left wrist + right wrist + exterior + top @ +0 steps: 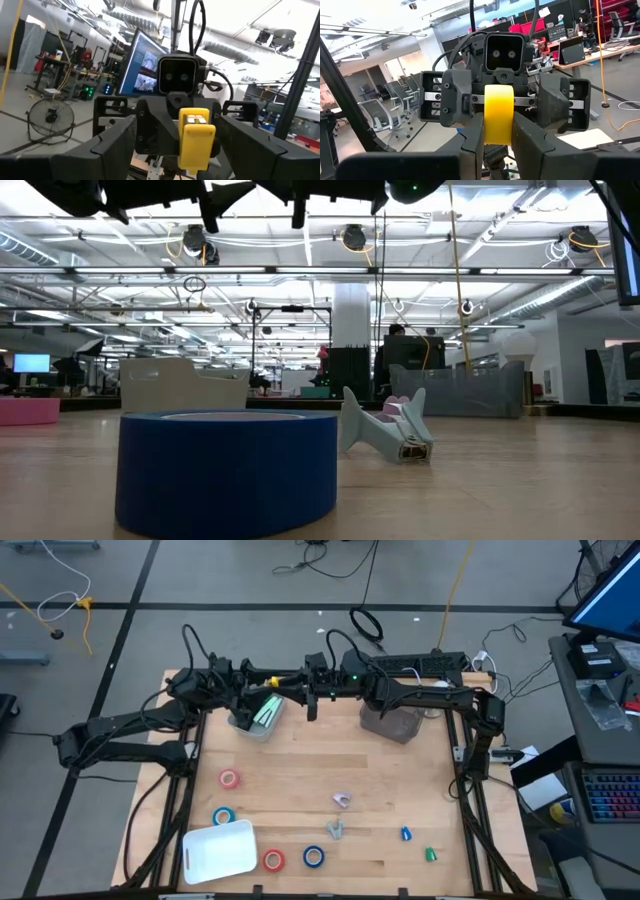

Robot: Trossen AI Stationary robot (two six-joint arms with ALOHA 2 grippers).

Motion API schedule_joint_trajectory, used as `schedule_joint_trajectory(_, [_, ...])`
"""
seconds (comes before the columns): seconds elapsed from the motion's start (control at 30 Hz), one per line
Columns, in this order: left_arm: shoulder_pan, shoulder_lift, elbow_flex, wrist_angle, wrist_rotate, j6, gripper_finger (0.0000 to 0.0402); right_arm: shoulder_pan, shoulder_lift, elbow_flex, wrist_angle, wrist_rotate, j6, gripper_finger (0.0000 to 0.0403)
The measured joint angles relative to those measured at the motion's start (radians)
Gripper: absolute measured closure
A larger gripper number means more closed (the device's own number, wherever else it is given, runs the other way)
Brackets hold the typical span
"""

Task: Pick and place Stapler, Stapler remover, tape
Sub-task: Put the yellow stapler into the gray bin

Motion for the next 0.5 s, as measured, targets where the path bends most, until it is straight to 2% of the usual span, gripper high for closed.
schedule_joint_trajectory(0.23, [0.001, -0.001, 0.000, 0.001, 0.000, -0.014, 0.0129, 0.000, 0.000, 0.000, 0.000, 0.000, 0.000, 0.0333])
schedule_joint_trajectory(0.5, [0.012, -0.001, 0.000, 0.001, 0.020, -0.014, 0.0224, -0.001, 0.000, 0.000, -0.003, 0.001, 0.000, 0.0332])
